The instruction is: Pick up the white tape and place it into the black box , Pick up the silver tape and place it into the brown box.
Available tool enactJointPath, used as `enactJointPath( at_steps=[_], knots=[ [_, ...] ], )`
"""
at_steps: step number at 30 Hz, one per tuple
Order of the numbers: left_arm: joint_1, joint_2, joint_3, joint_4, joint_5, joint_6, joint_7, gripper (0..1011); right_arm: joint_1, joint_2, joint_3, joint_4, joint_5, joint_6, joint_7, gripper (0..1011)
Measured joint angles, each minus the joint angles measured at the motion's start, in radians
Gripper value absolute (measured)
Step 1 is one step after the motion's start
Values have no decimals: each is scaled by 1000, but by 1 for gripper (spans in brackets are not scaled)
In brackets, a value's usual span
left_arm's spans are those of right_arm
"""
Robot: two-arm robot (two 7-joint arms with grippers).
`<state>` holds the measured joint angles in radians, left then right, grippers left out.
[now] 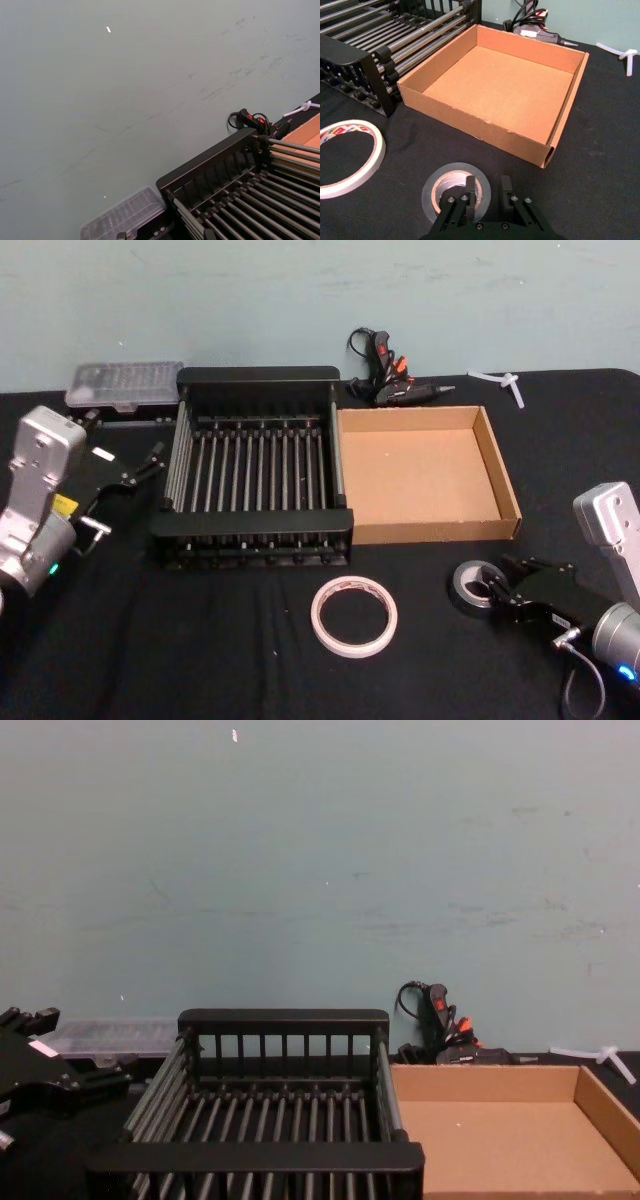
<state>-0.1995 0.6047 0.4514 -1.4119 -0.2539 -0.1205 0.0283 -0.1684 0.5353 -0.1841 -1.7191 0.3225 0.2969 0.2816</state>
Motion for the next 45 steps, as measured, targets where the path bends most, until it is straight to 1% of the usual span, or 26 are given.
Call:
enactJointPath(
  at_steps=[1,4,5,7,9,17,21,24,33,36,41,43,45],
  knots=[
    [0,0,0,0,0,0,0,1001,0,0,0,0,0,0,0,289],
    [0,0,0,0,0,0,0,1001,0,0,0,0,0,0,0,227],
    [0,0,0,0,0,0,0,1001,0,0,0,0,0,0,0,191],
    [0,0,0,0,0,0,0,1001,0,0,0,0,0,0,0,157],
    [0,0,0,0,0,0,0,1001,0,0,0,0,0,0,0,146],
    [0,0,0,0,0,0,0,1001,0,0,0,0,0,0,1,145],
    [0,0,0,0,0,0,0,1001,-7,3,7,-9,5,-9,17,146],
    [0,0,0,0,0,0,0,1001,-15,12,15,-28,17,-28,41,146],
    [0,0,0,0,0,0,0,1001,-24,29,36,-75,50,-65,69,146],
    [0,0,0,0,0,0,0,1001,-11,30,40,-87,61,-77,71,146],
    [0,0,0,0,0,0,0,1001,14,25,40,-90,66,-83,66,146],
    [0,0,0,0,0,0,0,1001,42,16,32,-82,65,-84,55,146],
    [0,0,0,0,0,0,0,1002,57,12,28,-76,62,-84,49,145]
  ],
)
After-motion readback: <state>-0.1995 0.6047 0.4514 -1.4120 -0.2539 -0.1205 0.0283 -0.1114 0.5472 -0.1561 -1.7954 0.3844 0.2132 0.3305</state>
